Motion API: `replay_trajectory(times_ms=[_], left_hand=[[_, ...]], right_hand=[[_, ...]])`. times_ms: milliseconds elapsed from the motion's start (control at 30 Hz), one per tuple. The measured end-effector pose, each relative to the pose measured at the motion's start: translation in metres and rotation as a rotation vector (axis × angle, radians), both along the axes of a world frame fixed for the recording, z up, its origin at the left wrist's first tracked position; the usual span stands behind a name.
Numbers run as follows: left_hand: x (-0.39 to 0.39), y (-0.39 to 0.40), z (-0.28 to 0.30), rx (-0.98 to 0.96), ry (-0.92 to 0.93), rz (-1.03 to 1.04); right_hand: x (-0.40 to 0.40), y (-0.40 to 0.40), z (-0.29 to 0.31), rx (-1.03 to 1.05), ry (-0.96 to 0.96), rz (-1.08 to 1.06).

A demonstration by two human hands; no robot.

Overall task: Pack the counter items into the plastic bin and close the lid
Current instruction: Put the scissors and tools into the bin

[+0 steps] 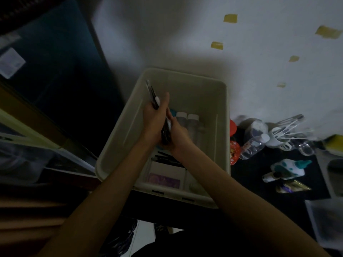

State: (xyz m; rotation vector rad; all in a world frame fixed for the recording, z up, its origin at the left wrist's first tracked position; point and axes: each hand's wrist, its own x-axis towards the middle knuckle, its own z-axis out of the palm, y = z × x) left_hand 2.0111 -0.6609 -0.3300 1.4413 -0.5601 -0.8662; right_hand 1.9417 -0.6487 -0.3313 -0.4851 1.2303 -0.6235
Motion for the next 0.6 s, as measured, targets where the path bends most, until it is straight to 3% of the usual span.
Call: replay_trajectory(times_ms=[167,400,467,600], left_hand=[[0.013,-0.018,-0.008,0.082,0.174,-0.029],[0.016,-0.029,-0.023,0.170,0.467,-0.126],[0.021,-0.027,-0.030,0.187,0.453,-0.115],[0.018,-0.018,-0.047,0.173,0.253,-0.112]], right_hand=[[-0.001,-0.007,-0.012,-0.100,0.078,-0.043],[0.000,-0.001,-0.039,-0.047,-0.078,-0.121],[-0.002,-0.004,-0.045,-0.011,-0.140,-0.125],[0.007,-0.019,-0.059,0.150,-0.207,-0.234]])
